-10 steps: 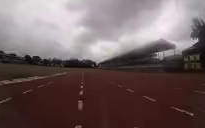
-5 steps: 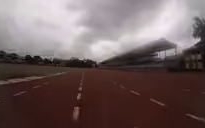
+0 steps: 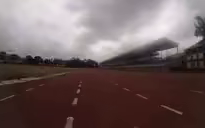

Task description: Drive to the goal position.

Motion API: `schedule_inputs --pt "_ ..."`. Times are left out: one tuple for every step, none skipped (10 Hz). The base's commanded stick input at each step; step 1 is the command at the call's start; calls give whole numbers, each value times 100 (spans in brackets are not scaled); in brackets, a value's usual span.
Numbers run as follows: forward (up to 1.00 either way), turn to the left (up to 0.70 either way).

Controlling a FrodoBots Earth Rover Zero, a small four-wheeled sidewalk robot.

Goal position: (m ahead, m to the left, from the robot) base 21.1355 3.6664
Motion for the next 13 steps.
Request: schedule_inputs --pt "70 0" --pt "70 0" --pt "70 0" --pt "70 0" --pt "70 0" --pt "70 0" --pt "70 0" --pt "70 0" --pt "70 0" --pt "70 0" --pt "70 0" --pt "70 0" --pt "70 0"
